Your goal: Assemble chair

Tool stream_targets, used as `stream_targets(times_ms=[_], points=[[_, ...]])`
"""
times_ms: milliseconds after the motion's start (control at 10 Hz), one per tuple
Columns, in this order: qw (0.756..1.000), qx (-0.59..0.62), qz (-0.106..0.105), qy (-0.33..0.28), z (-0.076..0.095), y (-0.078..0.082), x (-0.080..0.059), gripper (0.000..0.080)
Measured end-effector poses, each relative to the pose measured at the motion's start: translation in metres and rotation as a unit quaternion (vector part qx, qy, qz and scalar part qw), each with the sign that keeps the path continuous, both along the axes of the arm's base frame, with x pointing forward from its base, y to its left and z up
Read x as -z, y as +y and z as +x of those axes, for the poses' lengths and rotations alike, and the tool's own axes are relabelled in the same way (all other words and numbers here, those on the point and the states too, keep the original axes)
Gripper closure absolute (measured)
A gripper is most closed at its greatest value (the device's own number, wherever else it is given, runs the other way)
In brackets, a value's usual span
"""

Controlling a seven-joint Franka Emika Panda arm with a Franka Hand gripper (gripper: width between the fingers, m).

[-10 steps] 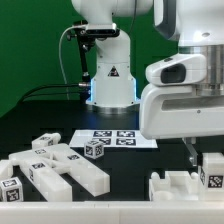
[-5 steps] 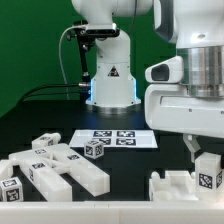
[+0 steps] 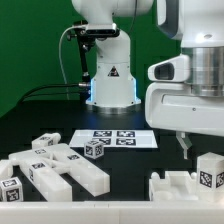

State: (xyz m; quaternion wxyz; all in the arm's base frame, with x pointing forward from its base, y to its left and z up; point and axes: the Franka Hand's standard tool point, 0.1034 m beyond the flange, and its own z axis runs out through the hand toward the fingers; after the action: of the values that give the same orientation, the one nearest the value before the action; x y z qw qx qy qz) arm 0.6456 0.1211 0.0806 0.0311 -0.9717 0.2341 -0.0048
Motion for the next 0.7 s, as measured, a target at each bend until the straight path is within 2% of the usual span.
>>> stream_targets(times_ms=[200, 400, 500, 700], points=[[0.994, -0.111, -0.017, 0.012, -0.007, 0.012, -0.001, 0.0162], [0.984, -0.179, -0.017, 0.008, -0.005, 0.008, -0.001, 0.0152], [0.969, -0.247, -0.02, 0.005, -0.005, 0.006, -0.001, 0.0151], [0.924, -0.383, -0.02, -0.003, 0.0, -0.008, -0.002, 0.0151]])
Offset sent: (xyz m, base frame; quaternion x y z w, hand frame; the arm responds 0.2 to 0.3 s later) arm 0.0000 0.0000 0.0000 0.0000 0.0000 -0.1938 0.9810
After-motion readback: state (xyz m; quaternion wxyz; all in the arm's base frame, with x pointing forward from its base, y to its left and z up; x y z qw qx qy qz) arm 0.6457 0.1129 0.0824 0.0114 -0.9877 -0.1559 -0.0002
